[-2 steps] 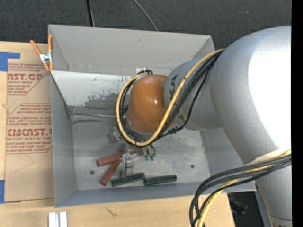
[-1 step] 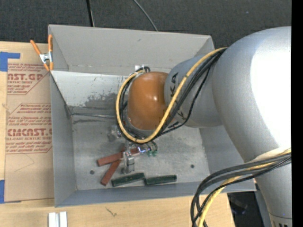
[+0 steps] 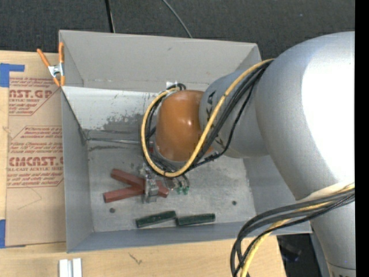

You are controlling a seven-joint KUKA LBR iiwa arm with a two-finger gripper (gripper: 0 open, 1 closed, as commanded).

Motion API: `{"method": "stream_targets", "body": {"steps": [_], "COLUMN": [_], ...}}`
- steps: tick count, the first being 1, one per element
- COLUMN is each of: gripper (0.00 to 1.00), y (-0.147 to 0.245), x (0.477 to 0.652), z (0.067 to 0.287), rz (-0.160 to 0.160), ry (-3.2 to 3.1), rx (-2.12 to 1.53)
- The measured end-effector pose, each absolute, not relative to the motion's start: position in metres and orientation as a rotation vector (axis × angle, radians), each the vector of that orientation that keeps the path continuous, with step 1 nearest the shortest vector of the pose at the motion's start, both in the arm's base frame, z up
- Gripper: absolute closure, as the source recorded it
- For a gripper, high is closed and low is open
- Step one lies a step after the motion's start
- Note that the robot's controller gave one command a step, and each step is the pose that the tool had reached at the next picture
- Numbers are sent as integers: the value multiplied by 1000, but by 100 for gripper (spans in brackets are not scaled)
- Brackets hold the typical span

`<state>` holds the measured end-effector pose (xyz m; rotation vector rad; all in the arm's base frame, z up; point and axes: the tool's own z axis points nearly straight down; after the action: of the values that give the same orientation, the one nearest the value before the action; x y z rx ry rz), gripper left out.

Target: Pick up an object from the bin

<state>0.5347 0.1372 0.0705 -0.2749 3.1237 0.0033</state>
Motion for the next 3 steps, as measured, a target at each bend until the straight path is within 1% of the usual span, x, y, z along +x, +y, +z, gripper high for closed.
{"method": "stream_targets", "body": {"steps": [2,3], "gripper": [100,100], "y": [137,137], "x": [534,533], "z": [71,75], "rz": [3,1], "ry": [3125,3130], "rx": [-261,-264]}}
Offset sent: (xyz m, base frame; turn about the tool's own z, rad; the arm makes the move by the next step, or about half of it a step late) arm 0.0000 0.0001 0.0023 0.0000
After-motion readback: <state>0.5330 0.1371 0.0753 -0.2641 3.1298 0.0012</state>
